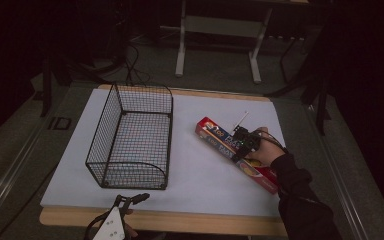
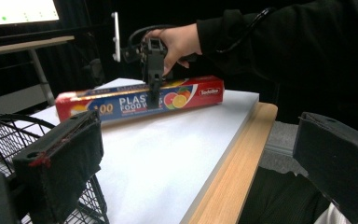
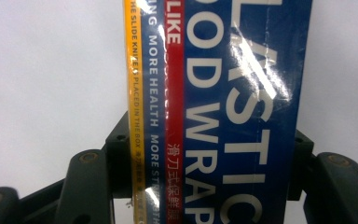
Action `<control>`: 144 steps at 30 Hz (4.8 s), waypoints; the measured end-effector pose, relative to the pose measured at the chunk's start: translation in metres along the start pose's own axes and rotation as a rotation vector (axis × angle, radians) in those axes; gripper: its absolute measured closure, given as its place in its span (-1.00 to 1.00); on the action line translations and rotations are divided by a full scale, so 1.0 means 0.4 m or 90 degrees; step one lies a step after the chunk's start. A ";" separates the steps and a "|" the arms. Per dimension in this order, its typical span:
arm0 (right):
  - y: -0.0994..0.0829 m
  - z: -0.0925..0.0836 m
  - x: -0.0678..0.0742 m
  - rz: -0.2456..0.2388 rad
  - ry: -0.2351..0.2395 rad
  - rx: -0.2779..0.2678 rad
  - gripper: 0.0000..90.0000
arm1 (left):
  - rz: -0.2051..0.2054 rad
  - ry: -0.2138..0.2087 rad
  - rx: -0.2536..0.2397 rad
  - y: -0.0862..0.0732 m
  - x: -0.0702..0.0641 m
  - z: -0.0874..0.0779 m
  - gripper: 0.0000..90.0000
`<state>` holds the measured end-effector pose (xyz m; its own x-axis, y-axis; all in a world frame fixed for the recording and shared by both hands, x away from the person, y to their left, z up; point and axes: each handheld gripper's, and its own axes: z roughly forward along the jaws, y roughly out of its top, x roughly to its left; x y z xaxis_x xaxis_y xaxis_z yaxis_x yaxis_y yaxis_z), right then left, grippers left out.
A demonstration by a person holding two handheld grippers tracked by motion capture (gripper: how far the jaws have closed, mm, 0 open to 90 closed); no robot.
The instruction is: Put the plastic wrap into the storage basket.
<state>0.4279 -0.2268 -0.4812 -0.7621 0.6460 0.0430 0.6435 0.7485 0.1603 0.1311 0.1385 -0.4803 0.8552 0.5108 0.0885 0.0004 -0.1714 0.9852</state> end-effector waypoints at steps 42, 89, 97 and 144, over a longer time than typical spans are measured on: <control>0.120 -0.285 0.184 0.107 -0.079 -0.209 -0.11 | -0.001 0.008 0.002 0.000 0.002 0.000 -0.95; 0.440 -0.412 0.450 0.070 -0.084 -0.376 -0.11 | -0.004 0.002 -0.003 0.000 0.003 -0.009 -0.95; 0.508 -0.376 0.507 0.069 -0.066 -0.401 -0.11 | -0.004 -0.003 -0.005 0.000 0.001 -0.008 -0.95; 0.571 -0.033 0.540 0.162 -0.026 -0.329 -0.13 | -0.008 -0.007 -0.010 0.001 0.001 -0.013 -0.95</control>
<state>0.4094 0.0815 -0.4223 -0.5784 0.8088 0.1062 0.6798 0.4060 0.6108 0.1289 0.1430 -0.4790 0.8604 0.5041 0.0747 0.0030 -0.1515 0.9884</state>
